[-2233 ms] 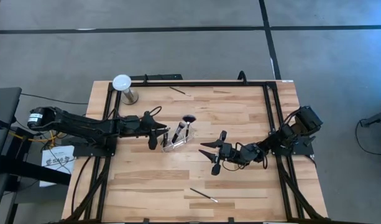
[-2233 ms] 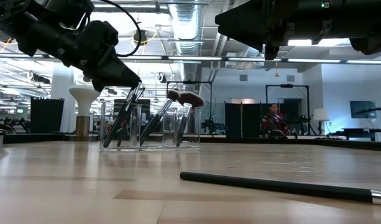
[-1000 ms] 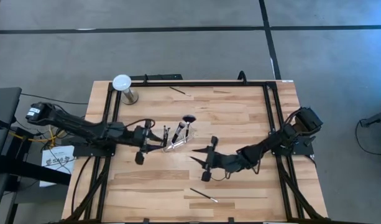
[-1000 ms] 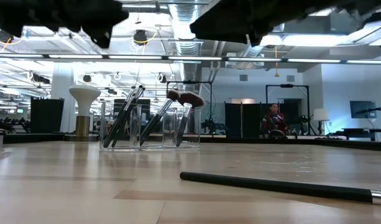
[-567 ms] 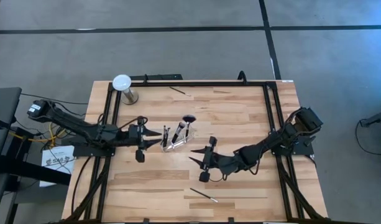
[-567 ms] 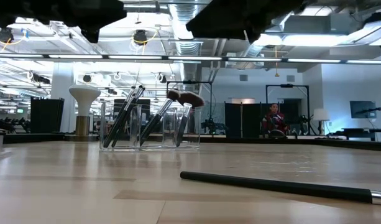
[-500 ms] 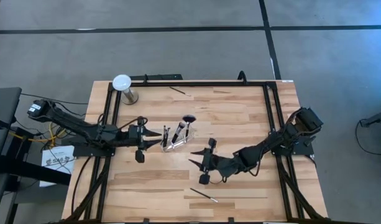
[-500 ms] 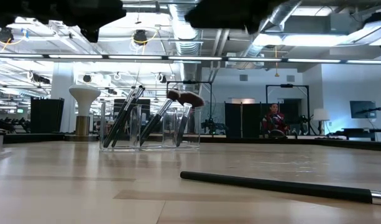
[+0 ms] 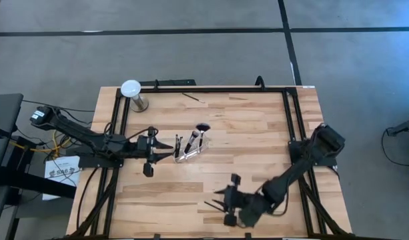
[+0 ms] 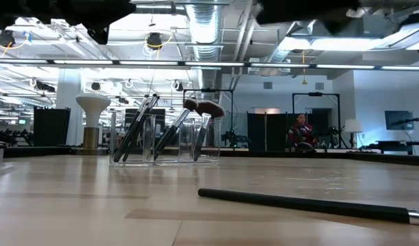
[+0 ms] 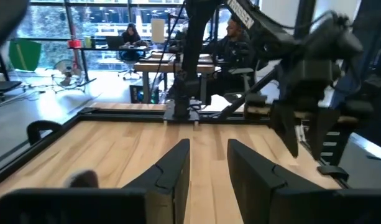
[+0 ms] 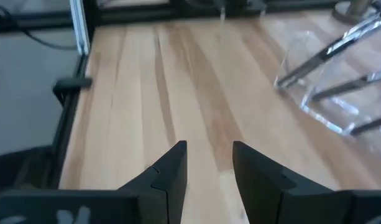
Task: Put items in baskets/containers
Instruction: Put the white eyeshadow brush into the left section of the transparent organizer
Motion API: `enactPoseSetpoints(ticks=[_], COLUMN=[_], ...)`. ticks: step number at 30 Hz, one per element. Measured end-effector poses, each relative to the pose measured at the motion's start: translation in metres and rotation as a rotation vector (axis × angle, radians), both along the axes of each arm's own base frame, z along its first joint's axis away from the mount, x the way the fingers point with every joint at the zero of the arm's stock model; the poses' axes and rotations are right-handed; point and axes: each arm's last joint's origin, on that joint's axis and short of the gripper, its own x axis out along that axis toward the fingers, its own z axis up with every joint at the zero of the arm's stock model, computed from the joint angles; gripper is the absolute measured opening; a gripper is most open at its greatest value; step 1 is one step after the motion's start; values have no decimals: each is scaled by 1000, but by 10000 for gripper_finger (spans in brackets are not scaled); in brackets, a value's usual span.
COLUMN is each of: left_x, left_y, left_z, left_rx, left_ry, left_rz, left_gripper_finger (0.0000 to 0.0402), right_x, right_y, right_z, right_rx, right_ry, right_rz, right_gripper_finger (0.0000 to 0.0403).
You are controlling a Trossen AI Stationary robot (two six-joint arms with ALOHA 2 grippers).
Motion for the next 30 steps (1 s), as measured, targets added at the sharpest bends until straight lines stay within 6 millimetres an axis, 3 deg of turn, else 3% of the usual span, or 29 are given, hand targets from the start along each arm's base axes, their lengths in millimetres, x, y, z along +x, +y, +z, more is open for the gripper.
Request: enactPoseSetpoints(ticks=[5, 15, 20, 30], left_x=[-2, -6, -6, -6], left_y=[0, -4, -4, -4], left_z=[4, 6, 6, 6], left_rx=[-12, -18, -18, -20], left_ry=[-25, -35, -35, -39], left_rz=[-20, -50, -54, -53], left_gripper_finger=[104, 104, 104, 104], right_x=[0, 7, -5, -7], right_y=[27, 64, 72, 71], right_z=[-21, -36, -47, -51], right_rx=[-31, -55, 50, 59], right_ry=[102, 349, 465, 466], right_rz=[-26, -117, -139, -178], right_gripper_finger=[118, 118, 118, 118])
